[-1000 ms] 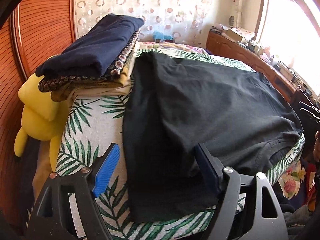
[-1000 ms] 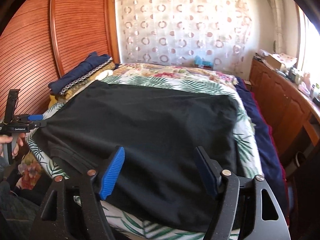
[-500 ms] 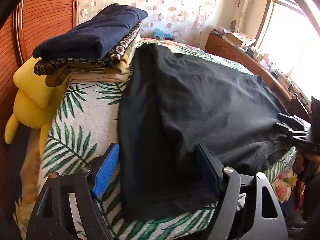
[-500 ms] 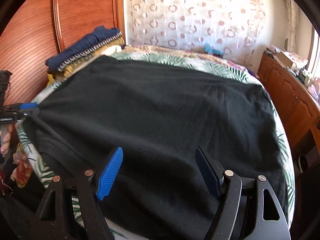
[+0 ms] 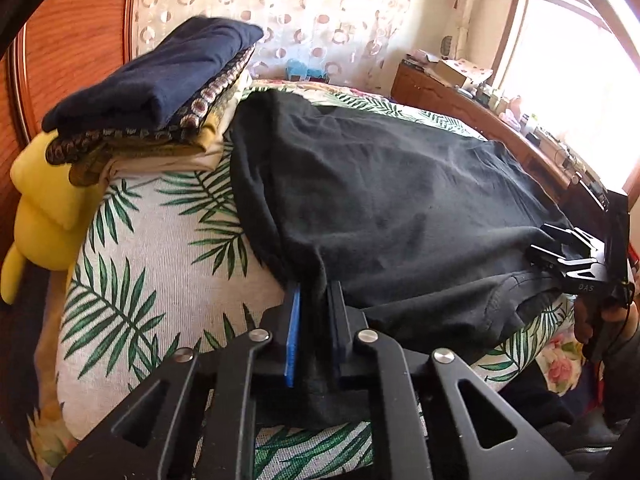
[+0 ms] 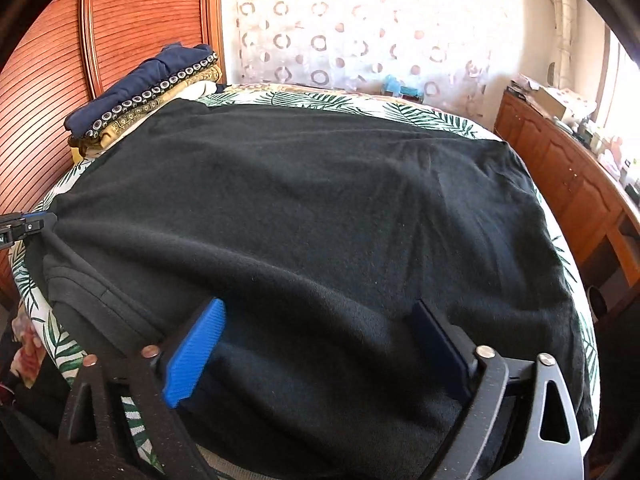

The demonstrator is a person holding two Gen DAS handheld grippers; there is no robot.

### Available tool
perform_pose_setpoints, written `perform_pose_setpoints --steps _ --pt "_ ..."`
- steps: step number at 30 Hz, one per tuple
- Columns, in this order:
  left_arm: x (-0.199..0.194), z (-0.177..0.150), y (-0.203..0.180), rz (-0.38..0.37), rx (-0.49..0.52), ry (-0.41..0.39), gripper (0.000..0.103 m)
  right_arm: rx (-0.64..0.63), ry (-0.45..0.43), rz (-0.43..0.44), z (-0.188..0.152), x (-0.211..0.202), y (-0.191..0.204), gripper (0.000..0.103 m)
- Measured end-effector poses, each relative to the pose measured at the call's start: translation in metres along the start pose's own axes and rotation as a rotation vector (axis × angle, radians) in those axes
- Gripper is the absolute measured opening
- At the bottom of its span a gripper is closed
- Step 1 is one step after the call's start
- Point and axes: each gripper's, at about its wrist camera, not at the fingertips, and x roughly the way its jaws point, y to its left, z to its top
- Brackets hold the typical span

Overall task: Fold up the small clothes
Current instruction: 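Grasp the edge of the folded shirt with the left gripper, then lift the held edge with the left gripper, fold it over, release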

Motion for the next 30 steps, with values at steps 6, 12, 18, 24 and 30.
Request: perform_pose_setpoints --steps 6,12,18,24,30 --pt "-0.022 0.012 -0.014 -0.038 0.004 -0.089 0.012 0.006 -0.001 -0.002 -0.001 0.001 -0.001 0.101" --pt "-0.039 0.042 -0.042 -0.104 0.051 -0.164 0.011 0.008 -0.007 -0.022 -0.002 -0.009 -0.009 0.101" --pt "-0.034 0.08 -0.09 -0.196 0.122 -0.201 0.011 0.024 -0.087 -0.064 -0.005 -0.047 -0.034 0.101" --pt "-0.023 0.109 -0.146 -0.277 0.21 -0.218 0.011 0.072 -0.153 -0.126 -0.02 -0.074 -0.056 0.101" --pt "-0.018 0.134 -0.194 -0.355 0.274 -0.222 0.011 0.131 -0.232 -0.162 -0.042 -0.101 -0.073 0.101"
